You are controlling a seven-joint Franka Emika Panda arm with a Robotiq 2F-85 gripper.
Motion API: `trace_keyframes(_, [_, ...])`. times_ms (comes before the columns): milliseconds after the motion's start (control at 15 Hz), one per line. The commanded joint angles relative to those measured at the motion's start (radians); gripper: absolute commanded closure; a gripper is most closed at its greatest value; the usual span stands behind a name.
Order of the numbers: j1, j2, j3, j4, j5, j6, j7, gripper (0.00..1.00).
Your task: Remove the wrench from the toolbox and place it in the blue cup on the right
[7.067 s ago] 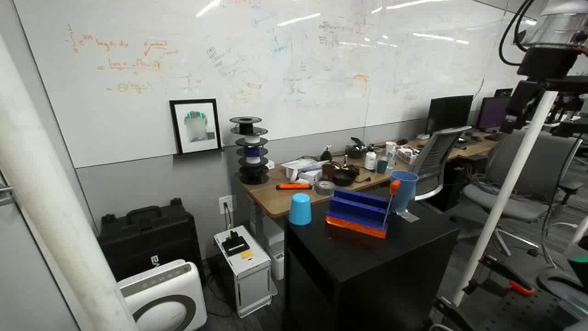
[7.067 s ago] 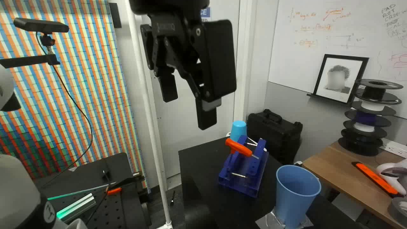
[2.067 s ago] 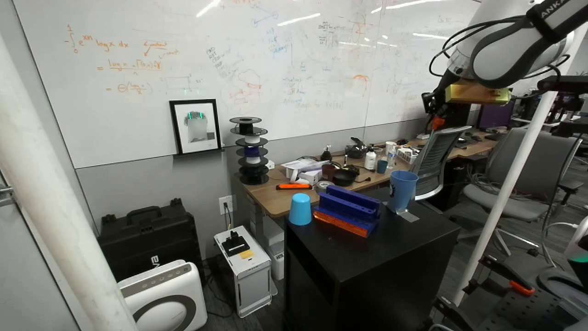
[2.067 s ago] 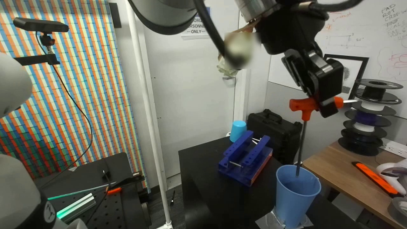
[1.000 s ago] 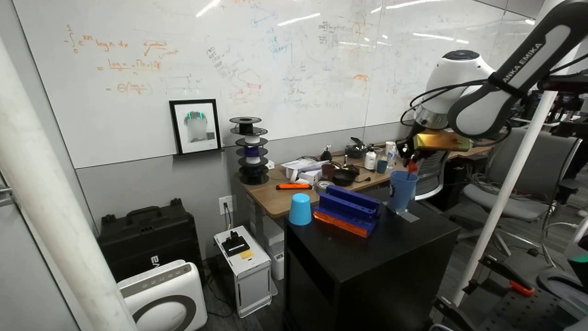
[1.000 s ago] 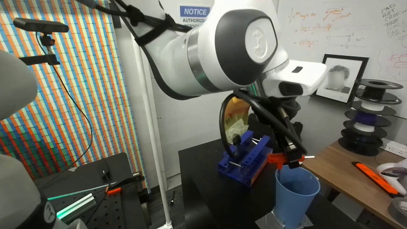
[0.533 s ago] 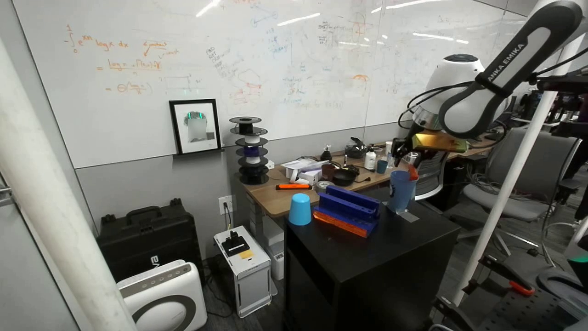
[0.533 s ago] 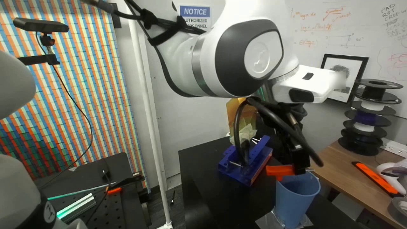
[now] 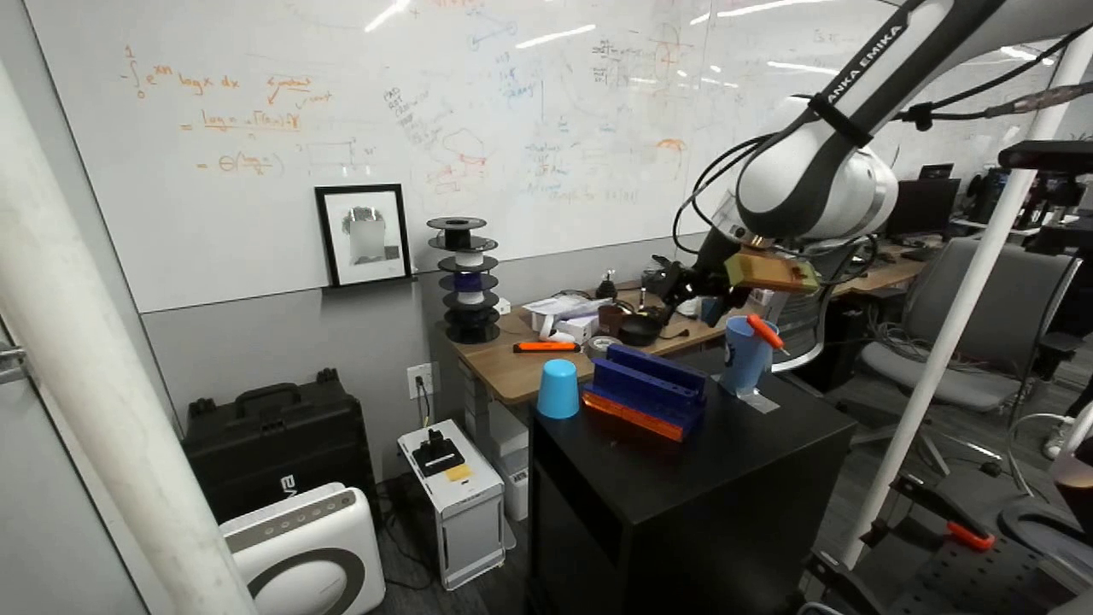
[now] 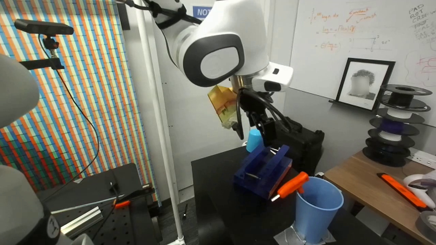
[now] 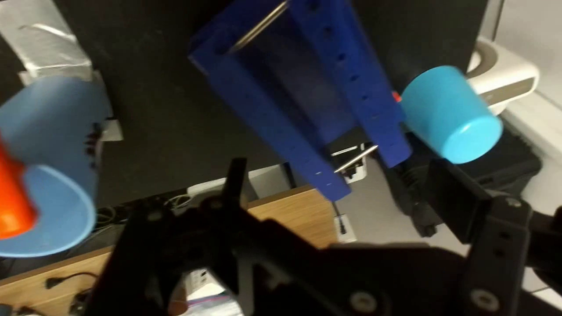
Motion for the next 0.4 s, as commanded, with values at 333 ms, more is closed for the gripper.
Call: trace_keyframes(333, [0.191, -0.047, -0.037, 0.064, 0.401, -0.282, -0.411, 0.0])
